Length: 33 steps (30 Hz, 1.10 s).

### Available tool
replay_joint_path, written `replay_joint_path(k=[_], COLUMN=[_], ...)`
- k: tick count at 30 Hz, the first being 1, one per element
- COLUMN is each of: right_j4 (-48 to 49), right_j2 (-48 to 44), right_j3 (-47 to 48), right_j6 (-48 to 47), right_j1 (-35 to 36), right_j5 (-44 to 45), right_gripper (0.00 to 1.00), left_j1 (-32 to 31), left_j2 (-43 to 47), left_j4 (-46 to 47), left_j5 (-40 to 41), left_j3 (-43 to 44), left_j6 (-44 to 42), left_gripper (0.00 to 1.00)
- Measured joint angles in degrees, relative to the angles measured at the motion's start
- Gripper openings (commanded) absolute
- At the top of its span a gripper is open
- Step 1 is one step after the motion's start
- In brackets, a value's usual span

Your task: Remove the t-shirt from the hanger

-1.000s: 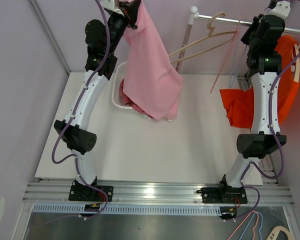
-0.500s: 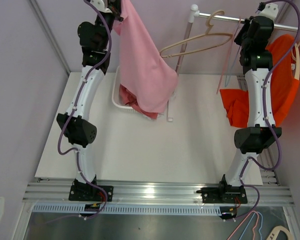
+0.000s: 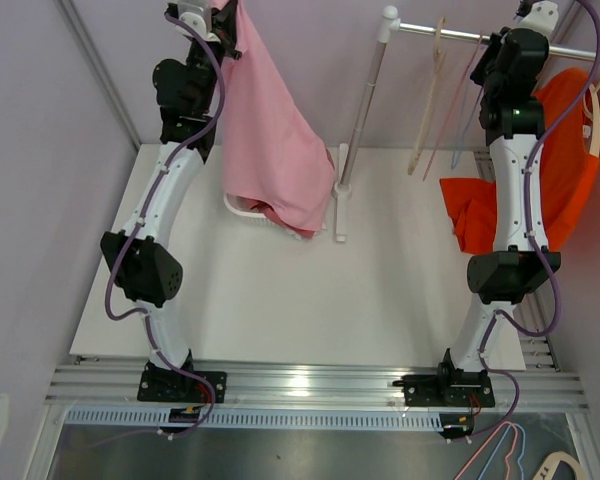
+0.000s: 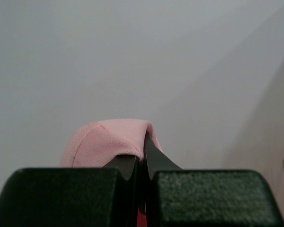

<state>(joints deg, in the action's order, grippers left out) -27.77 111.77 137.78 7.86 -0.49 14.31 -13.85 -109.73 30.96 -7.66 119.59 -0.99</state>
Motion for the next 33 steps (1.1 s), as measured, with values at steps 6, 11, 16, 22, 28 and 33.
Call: replay_joint_path(k=[6, 11, 16, 22, 28, 33], right_j4=[-0.72, -1.33, -3.28, -8.22, -10.78, -16.48], right_j2=[0.04, 0.07, -0.68, -7.28, -20.96, -23.19], right_j3=[-1.60, -3.63, -5.05, -7.50, -13.38, -6.99], right_j6=[-0.24, -0.81, -1.51, -0.81, 0.28, 1.18], right_j1=[-0.04, -0.48, -1.57, -3.37, -6.58, -10.88], right_j5=[0.00, -0.02, 0.79, 3.43, 5.31, 7.54], right_gripper=[0.14, 0.46, 0.89, 0.99, 0.99, 0.99], left_j1=[0.00, -0.28, -2.67, -6.58, -6.32, -5.79], left_j2=[-2.32, -2.49, -1.46, 0.68, 1.68, -2.38], left_j4=[-0.61, -0.83, -2.97, -11.41, -20.26, -29.24], left_j5=[-0.50, -1.51, 2.80, 9.25, 14.91, 15.39], left_j3=[-0.63, -7.50, -18.93, -25.49, -25.42, -21.81], left_j6=[3.65, 7.13, 7.67, 13.11, 20.15, 25.00], left_gripper=[0.01, 0.01, 0.01, 0.01, 0.01, 0.01])
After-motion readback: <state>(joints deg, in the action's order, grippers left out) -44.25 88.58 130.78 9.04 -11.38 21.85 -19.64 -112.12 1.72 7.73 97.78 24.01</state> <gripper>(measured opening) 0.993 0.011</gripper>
